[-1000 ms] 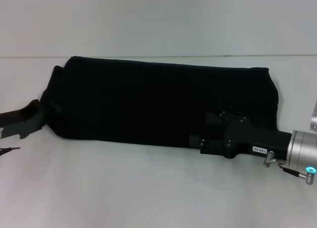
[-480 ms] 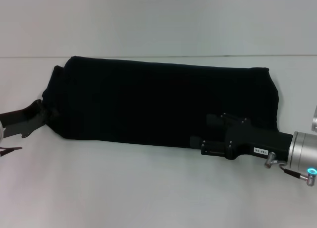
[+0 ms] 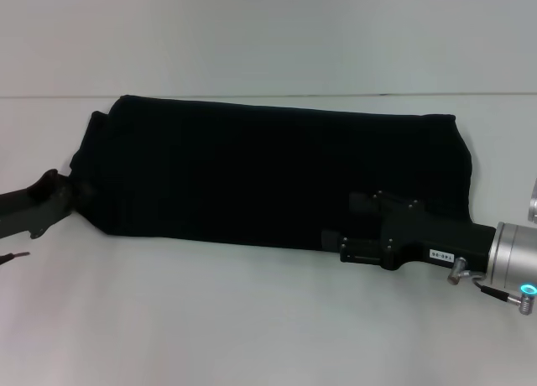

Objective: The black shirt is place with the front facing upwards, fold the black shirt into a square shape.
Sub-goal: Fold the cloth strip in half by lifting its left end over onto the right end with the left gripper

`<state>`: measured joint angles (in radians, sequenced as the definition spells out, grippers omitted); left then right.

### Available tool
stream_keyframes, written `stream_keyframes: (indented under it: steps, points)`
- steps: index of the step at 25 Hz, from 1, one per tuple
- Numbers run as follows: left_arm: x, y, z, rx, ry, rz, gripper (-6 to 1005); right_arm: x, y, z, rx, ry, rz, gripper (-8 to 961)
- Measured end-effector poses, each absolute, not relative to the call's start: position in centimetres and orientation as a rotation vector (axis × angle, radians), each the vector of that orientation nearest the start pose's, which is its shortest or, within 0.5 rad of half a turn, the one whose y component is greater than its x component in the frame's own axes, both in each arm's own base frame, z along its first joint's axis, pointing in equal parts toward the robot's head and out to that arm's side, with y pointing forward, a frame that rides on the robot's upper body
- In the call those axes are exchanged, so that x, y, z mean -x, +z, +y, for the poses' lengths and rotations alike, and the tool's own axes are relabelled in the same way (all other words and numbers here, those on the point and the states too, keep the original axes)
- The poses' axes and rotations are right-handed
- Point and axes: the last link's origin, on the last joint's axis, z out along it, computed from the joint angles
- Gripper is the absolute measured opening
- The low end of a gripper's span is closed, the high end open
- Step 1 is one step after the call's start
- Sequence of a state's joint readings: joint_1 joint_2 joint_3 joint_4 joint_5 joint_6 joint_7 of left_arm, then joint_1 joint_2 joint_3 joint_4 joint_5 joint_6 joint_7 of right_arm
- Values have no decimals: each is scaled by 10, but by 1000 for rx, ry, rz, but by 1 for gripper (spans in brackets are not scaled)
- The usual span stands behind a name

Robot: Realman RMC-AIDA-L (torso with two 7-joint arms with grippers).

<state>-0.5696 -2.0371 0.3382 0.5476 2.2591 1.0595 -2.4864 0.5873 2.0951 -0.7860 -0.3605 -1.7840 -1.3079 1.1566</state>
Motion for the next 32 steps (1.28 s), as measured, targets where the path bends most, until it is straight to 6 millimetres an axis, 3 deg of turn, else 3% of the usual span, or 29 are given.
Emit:
stream_keyframes:
  steps: [13,16,21,26,32]
  points:
    - [370,63,352,1429,-829,-2050,246,-258,-56,340,2611,758,643,947]
    - [371,74,346,1435,-825,-2072,474,-258,-56,340,2610,759,645,947]
    - [378,80,332,1381,-790,-2164,709,-258,-56,340,2610,760,650,946]
    - [380,74,332,1359,-793,-2184,856,-259,-56,339,2609,758,654,946]
    - [376,69,340,1333,-809,-2194,852,-259,-56,340,2609,755,653,947]
